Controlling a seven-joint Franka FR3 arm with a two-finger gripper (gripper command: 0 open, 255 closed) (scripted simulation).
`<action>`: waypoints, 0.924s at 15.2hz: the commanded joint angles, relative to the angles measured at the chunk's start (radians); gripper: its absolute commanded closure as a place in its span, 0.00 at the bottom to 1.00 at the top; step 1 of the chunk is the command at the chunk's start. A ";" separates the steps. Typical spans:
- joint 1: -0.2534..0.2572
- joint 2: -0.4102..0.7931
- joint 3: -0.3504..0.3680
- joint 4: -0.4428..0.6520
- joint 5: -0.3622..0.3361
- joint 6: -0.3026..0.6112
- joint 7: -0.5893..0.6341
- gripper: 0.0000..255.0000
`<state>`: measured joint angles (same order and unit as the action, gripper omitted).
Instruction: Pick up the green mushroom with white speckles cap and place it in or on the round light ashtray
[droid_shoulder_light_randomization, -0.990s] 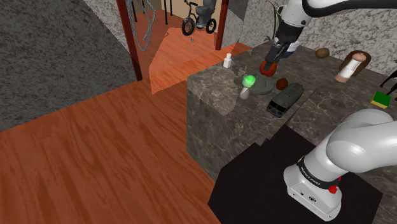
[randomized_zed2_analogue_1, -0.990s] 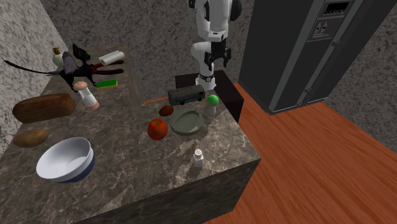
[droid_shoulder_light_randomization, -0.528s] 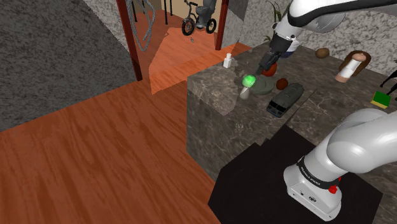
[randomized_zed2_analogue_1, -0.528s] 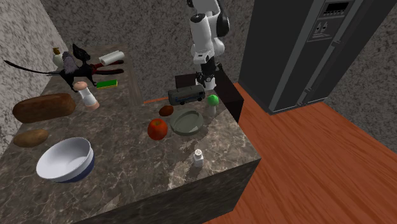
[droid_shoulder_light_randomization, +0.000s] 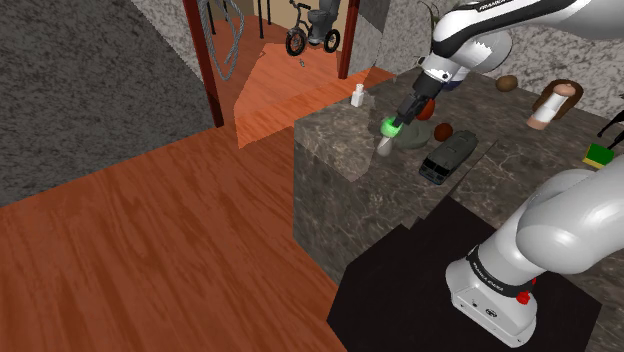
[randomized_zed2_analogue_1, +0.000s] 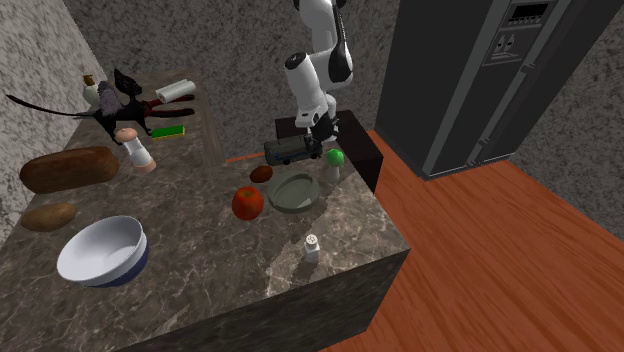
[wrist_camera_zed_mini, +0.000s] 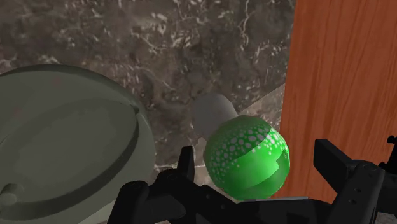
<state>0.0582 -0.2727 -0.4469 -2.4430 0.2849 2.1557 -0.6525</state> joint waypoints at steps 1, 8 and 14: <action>0.008 0.016 0.000 -0.012 0.016 0.027 -0.009 0.00; 0.017 0.037 0.001 -0.029 0.035 0.062 -0.022 0.00; 0.017 0.037 0.001 -0.029 0.035 0.062 -0.022 1.00</action>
<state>0.0752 -0.2364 -0.4457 -2.4720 0.3197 2.2177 -0.6741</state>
